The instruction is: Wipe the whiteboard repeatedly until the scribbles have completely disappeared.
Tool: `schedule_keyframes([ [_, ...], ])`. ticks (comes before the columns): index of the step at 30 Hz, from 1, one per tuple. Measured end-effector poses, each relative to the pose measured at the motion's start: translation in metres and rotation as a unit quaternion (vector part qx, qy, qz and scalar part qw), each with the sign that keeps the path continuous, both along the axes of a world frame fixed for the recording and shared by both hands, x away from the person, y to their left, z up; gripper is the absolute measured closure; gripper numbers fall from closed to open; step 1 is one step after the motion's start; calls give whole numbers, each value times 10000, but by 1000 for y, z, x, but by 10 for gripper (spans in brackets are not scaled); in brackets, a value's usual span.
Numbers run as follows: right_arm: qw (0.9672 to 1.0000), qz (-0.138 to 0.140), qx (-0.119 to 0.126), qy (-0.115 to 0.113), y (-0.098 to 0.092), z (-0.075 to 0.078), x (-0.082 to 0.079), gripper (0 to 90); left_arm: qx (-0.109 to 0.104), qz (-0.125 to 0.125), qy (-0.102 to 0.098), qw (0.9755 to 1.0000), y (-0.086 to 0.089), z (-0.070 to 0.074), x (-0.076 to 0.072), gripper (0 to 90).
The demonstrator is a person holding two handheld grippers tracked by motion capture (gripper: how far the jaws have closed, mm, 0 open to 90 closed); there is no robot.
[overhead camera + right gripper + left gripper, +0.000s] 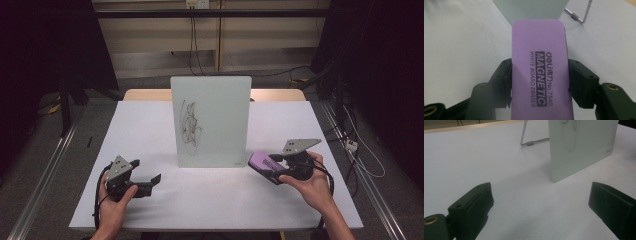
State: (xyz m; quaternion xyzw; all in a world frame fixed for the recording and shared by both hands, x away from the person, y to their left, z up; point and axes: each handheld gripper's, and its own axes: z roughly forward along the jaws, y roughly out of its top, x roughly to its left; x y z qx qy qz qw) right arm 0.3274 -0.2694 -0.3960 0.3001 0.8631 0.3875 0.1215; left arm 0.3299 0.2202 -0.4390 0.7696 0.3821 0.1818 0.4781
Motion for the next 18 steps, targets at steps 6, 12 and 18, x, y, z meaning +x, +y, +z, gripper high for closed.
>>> schedule_keyframes([
  [6,9998,174,-34,-45,14,1,1,411,52,-46,-22,10000,-2,1,-3,54],
  [12,9995,273,-10,-124,23,6,5,411,34,-20,-10,10000,-1,0,-2,54],
  [18,9985,486,41,-240,43,14,18,411,33,5,7,10000,1,-1,1,54],
])
